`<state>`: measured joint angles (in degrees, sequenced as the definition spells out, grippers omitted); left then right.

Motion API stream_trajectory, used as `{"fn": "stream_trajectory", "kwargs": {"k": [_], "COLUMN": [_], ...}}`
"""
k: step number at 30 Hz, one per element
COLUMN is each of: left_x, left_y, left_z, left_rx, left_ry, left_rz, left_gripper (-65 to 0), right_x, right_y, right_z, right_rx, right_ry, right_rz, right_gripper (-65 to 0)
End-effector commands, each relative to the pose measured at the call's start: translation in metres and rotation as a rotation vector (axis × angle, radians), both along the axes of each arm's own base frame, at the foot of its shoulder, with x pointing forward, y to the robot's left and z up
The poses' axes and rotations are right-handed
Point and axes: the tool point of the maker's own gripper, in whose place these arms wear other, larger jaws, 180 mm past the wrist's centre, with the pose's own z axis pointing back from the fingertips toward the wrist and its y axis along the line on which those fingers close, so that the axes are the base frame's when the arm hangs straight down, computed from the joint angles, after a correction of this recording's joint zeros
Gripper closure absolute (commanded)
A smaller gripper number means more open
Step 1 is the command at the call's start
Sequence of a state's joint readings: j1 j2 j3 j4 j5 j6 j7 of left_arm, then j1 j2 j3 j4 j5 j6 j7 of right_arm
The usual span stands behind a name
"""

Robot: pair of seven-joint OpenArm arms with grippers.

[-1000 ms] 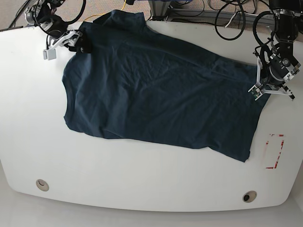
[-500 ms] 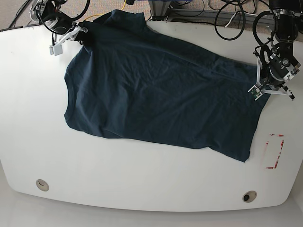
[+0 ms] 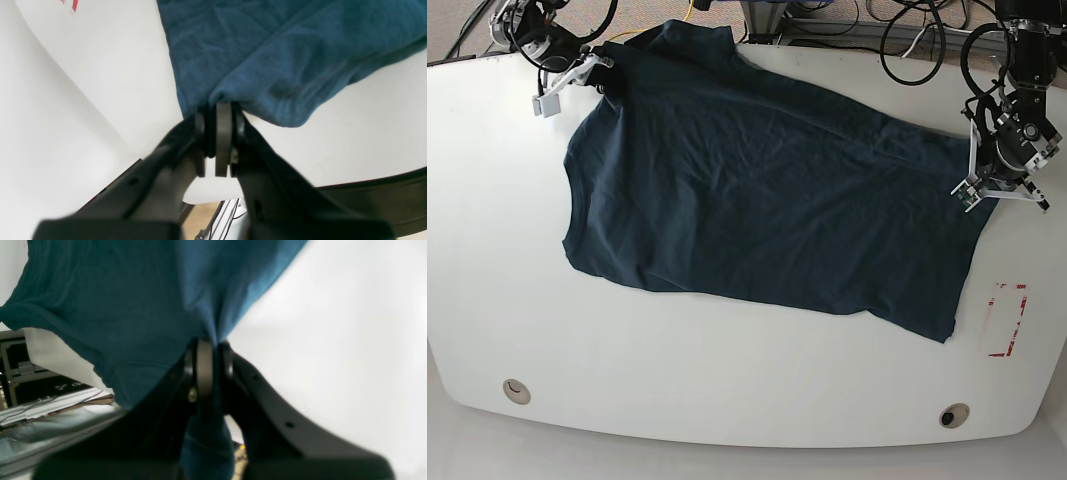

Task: Layout the t-shirt on the table in an organized manner, then fold the t-shirt properly
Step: 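Lift the navy t-shirt with both grippers and swing it up high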

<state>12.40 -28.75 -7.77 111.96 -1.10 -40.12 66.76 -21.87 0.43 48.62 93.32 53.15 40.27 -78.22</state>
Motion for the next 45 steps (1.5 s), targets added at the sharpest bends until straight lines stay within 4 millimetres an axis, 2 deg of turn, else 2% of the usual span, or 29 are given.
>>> {"fn": "stream_trajectory", "kwargs": {"k": [1, 12, 16, 20, 24, 30, 34, 39, 45], "left_x": [0.004, 0.010, 0.031, 0.046, 0.077, 0.124, 0.153, 0.175, 0.187], "left_y": [0.006, 0.002, -0.006, 0.000, 0.007, 0.002, -0.017, -0.041, -0.072], "left_z": [0.009, 0.015, 0.032, 0.052, 0.093, 0.163, 0.217, 0.276, 0.326], "left_rx": [0.028, 0.018, -0.011, -0.031, -0.059, -0.103, -0.181, -0.249, -0.281], "left_ry": [-0.023, -0.047, -0.127, -0.210, -0.361, -0.580, -0.742, -0.893, -0.998], "left_rz": [0.002, -0.005, 0.001, 0.050, 0.100, 0.109, 0.096, 0.050, -0.038], "left_gripper": [0.0, 0.0, 0.0, 0.0, 0.0, 0.0, 0.0, 0.0, 0.0], "right_x": [-0.008, 0.025, 0.046, 0.070, 0.101, 0.144, 0.176, 0.210, 0.240], "right_y": [-0.007, -0.016, -0.024, -0.034, -0.047, -0.072, -0.089, -0.102, -0.119], "right_z": [0.002, 0.053, 0.076, 0.097, 0.127, 0.177, 0.223, 0.260, 0.291], "right_rx": [-0.068, -0.230, -0.303, -0.335, -0.378, -0.487, -0.562, -0.591, -0.578], "right_ry": [0.041, -0.118, -0.197, -0.283, -0.394, -0.536, -0.653, -0.730, -0.780], "right_rz": [0.040, 0.103, 0.130, 0.144, 0.163, 0.175, 0.159, 0.178, 0.163], "right_gripper": [0.0, 0.0, 0.0, 0.0, 0.0, 0.0, 0.0, 0.0, 0.0]}}
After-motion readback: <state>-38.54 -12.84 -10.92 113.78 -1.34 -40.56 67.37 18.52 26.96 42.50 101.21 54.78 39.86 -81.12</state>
